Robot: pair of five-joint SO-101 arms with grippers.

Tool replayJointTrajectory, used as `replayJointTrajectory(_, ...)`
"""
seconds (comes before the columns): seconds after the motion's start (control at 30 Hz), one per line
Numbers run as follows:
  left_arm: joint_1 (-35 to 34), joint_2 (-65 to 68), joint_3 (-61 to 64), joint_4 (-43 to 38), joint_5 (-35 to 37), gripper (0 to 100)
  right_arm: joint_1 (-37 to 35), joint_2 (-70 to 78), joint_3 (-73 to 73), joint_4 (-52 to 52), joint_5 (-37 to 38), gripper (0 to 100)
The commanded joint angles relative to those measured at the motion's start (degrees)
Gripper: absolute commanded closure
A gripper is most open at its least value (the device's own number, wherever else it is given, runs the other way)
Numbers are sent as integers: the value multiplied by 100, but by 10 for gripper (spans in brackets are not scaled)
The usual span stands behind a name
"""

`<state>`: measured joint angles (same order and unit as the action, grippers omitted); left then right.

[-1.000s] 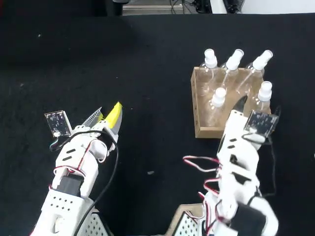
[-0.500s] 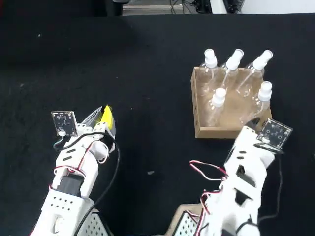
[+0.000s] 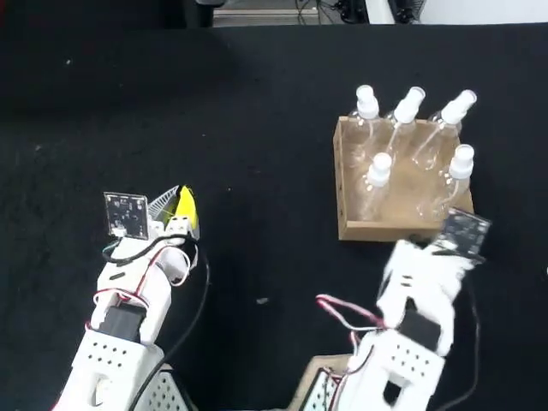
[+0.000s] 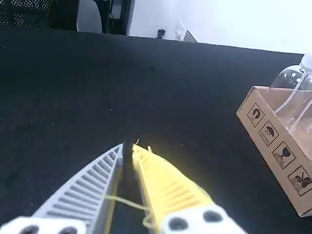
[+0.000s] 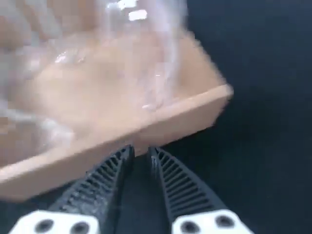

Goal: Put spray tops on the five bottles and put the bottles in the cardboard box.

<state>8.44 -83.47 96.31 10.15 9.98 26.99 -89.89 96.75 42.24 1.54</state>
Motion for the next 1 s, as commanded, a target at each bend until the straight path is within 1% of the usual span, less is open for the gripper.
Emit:
replayJointTrajectory(0.0,-13,-79,-251,26,-114,970,-721,-1420,4,1556,-9,987)
replayJointTrajectory(0.03,-119,-79,-242,88,-114,970,-905,-1798,-22,1978,-9,987)
replayJointTrajectory(0.1,-409,-79,-295,519,-114,970,-1160,-1938,-119,2453,-9,987)
replayJointTrajectory(0.2,-901,-141,-462,1495,-114,970,-1363,-1666,-92,2479,26,987)
replayJointTrajectory(0.3,-1226,-501,-673,2664,-114,970,-1380,-1657,-22,2523,26,987)
replayJointTrajectory(0.5,-1481,-1934,-699,4756,-114,970,-1380,-1640,-22,2532,26,987)
replayJointTrajectory(0.57,-1490,-2224,-629,5266,-123,967,-1345,-1622,-22,2541,26,987)
replayJointTrajectory(0.63,-1508,-2031,-523,5495,-149,970,-1345,-1631,-22,2673,26,987)
replayJointTrajectory(0.67,-1560,-1952,-444,5530,-273,970,-1345,-1648,-22,2822,26,987)
replayJointTrajectory(0.73,-1719,-1943,-189,5512,-677,970,-1380,-1648,-22,3174,26,987)
replayJointTrajectory(0.8,-1807,-2004,101,5512,-1108,970,-1503,-1648,-22,3130,-9,987)
replayJointTrajectory(0.87,-1789,-2075,110,5574,-1407,970,-2057,-1648,-13,3156,-9,987)
replayJointTrajectory(0.97,-1798,-2084,101,5574,-1477,970,-3332,-1648,-13,3156,-9,987)
